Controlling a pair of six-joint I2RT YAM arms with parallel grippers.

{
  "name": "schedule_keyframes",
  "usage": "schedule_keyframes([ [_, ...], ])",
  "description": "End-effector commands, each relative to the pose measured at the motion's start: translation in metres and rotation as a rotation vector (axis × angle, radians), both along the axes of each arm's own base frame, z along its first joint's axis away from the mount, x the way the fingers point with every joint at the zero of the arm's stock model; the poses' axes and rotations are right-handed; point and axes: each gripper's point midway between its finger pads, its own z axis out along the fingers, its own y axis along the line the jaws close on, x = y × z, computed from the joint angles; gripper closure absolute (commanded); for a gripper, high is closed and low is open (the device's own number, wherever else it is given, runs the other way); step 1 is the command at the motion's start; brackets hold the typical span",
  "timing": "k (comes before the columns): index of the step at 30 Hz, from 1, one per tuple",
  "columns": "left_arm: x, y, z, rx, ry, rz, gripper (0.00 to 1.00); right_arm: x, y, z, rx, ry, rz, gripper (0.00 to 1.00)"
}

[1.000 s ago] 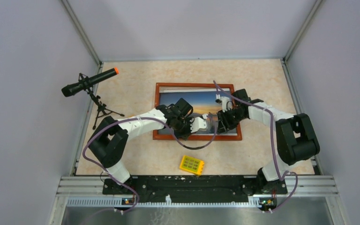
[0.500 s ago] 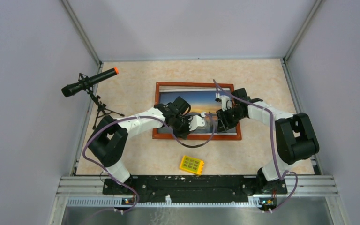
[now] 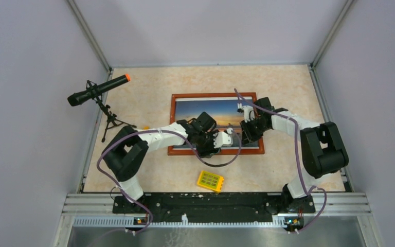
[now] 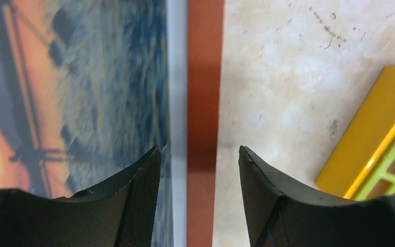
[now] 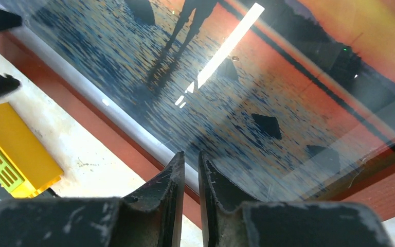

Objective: Take the photo out of the frame

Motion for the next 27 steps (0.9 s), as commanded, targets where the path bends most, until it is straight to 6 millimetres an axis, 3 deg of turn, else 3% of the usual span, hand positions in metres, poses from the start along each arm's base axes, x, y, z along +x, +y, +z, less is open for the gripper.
schedule_keyframes([
  [1,0.005,-0.029,-0.008,0.011,-0.073,-0.024,0.39,0.002,-0.009,-0.011,-0.066,-0.003,-0.014,0.85],
  [4,0.000,-0.041,-0.018,0.029,-0.066,-0.048,0.44,0.002,-0.011,-0.014,-0.074,0.003,-0.021,0.88],
  [7,-0.012,-0.054,-0.012,0.019,-0.056,-0.095,0.70,0.004,-0.011,-0.016,-0.080,0.006,-0.026,0.90],
  [10,-0.022,-0.067,0.022,-0.060,-0.016,-0.137,1.00,0.004,-0.009,-0.013,-0.072,0.004,-0.026,0.88],
  [12,-0.020,-0.069,0.045,-0.118,-0.018,-0.138,1.00,0.005,-0.004,-0.007,-0.043,0.004,-0.019,0.80],
  [14,-0.025,-0.068,0.057,-0.134,-0.007,-0.154,1.00,0.007,0.001,0.003,-0.016,-0.009,-0.009,0.73],
  [17,-0.039,-0.062,0.059,-0.145,0.027,-0.204,1.00,0.016,0.000,0.015,-0.016,-0.052,-0.013,0.66],
  [21,-0.047,-0.064,0.067,-0.194,0.045,-0.220,1.00,0.024,-0.005,0.014,-0.056,-0.070,-0.028,0.66],
  [24,-0.033,-0.065,0.069,-0.189,-0.035,-0.193,1.00,0.028,-0.001,0.012,-0.046,-0.063,-0.026,0.66],
  [27,-0.024,-0.068,0.069,-0.180,-0.114,-0.203,1.00,0.033,0.009,0.030,0.025,-0.091,-0.008,0.63],
])
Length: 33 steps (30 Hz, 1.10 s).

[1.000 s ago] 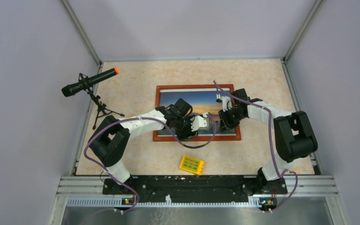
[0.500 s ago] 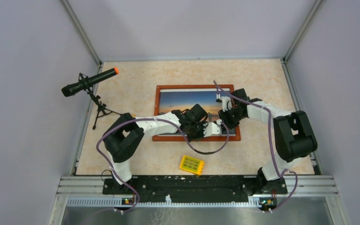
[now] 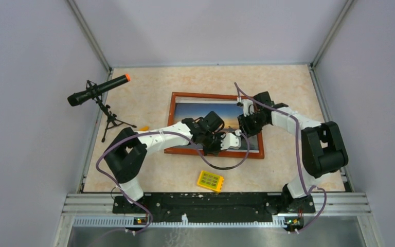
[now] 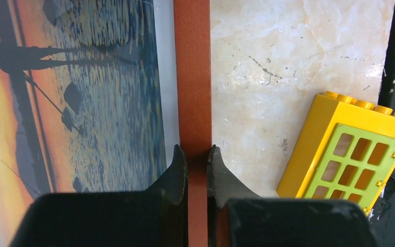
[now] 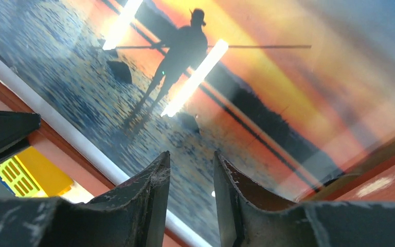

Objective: Take the photo out of the frame

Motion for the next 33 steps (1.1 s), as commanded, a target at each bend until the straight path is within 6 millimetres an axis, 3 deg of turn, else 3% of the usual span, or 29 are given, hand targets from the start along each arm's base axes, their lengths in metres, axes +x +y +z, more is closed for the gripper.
schedule_keyframes([
  [1,0.003,-0.028,0.045,-0.148,-0.142,-0.107,1.00,0.016,0.007,0.020,0.043,-0.063,0.021,0.60],
  [4,-0.008,-0.029,0.034,-0.120,-0.131,-0.147,1.00,0.029,0.004,0.047,0.075,-0.136,0.005,0.51],
  [6,-0.013,-0.030,0.023,-0.099,-0.106,-0.144,1.00,0.040,-0.010,0.058,0.067,-0.160,-0.038,0.46],
  [12,-0.026,-0.039,0.039,-0.211,0.000,-0.118,1.00,0.055,-0.072,0.074,0.038,-0.181,-0.195,0.28],
  [14,-0.011,-0.040,0.037,-0.155,-0.068,-0.053,1.00,0.051,-0.082,0.076,0.036,-0.192,-0.203,0.24],
  [18,-0.011,-0.042,0.027,-0.120,-0.072,-0.088,1.00,0.030,-0.065,0.070,0.071,-0.163,-0.117,0.38],
  [20,-0.006,-0.046,0.032,-0.148,-0.086,-0.079,1.00,0.021,-0.054,0.058,0.053,-0.124,-0.083,0.46],
  [22,0.005,-0.047,0.035,-0.162,-0.160,-0.065,1.00,0.015,-0.044,0.042,0.029,-0.092,-0.051,0.48],
  [25,0.004,-0.048,0.032,-0.146,-0.158,-0.080,1.00,0.009,-0.025,0.018,0.007,-0.040,-0.021,0.50],
  [27,-0.003,-0.050,0.032,-0.151,-0.138,-0.113,1.00,0.019,-0.020,0.003,-0.008,-0.018,-0.038,0.51],
  [33,-0.017,-0.052,0.036,-0.165,-0.155,-0.178,1.00,0.074,-0.012,-0.019,-0.017,-0.094,-0.131,0.51],
])
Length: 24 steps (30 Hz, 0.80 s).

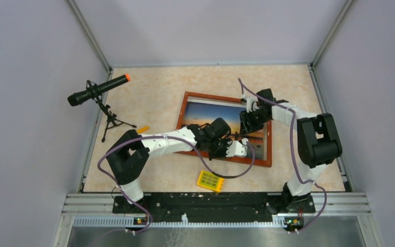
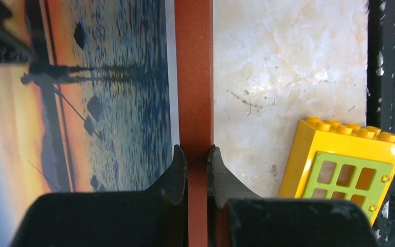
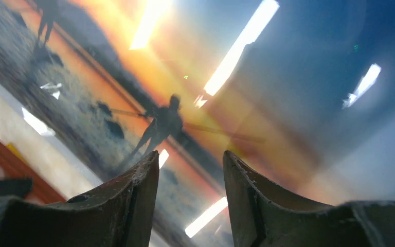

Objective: Take the photo out of the frame

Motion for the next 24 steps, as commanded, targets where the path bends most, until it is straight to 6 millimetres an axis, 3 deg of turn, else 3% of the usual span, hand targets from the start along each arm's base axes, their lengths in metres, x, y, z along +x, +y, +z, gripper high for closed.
schedule_keyframes([
  [1,-0.003,-0.031,0.043,-0.166,-0.077,-0.101,1.00,0.061,0.004,-0.010,-0.023,-0.125,-0.093,0.51],
  [5,-0.007,-0.033,0.065,-0.233,-0.112,-0.112,1.00,0.086,0.018,0.010,0.036,-0.174,-0.099,0.49],
  [8,-0.005,-0.030,0.058,-0.208,-0.093,-0.080,1.00,0.087,0.025,0.040,0.082,-0.201,-0.075,0.45],
  [10,0.007,-0.028,0.049,-0.175,-0.099,-0.003,1.00,0.085,0.027,0.057,0.091,-0.213,-0.051,0.42],
  [15,0.044,-0.019,0.022,-0.085,-0.144,0.146,1.00,0.060,0.025,0.084,0.111,-0.206,0.029,0.39],
  [19,0.053,-0.016,0.009,-0.056,-0.181,0.146,1.00,0.037,0.026,0.107,0.161,-0.214,0.070,0.35],
  [24,0.055,-0.012,-0.002,-0.044,-0.191,0.125,1.00,0.014,0.016,0.119,0.177,-0.256,0.081,0.30],
])
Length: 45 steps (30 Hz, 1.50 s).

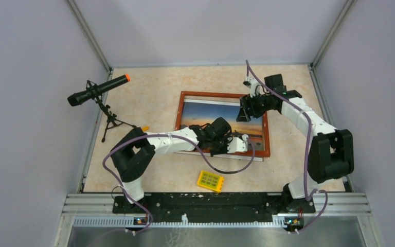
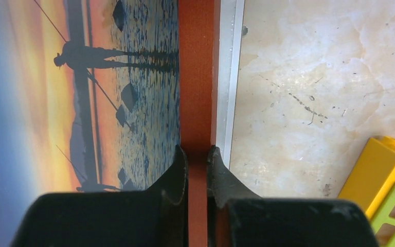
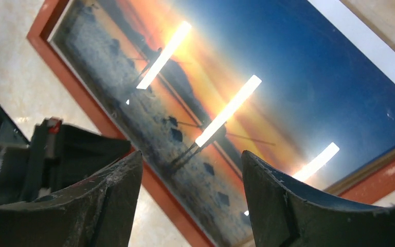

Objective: Take the photo out of the frame

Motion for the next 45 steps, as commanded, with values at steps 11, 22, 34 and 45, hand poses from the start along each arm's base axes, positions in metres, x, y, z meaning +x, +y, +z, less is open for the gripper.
schedule_keyframes([
  [11,0.052,0.005,-0.010,0.018,-0.117,0.099,1.00,-0.045,-0.032,0.016,0.085,-0.042,-0.008,0.27],
  [22,0.053,0.003,-0.006,0.002,-0.102,0.109,0.40,-0.047,-0.038,0.008,0.098,-0.075,-0.030,0.26],
  [34,0.058,0.003,-0.023,0.032,-0.108,0.113,0.21,-0.046,-0.042,0.004,0.102,-0.071,-0.048,0.26],
  [45,0.040,-0.007,-0.021,0.007,-0.008,0.047,0.09,-0.044,-0.047,0.004,0.122,-0.061,-0.062,0.26],
])
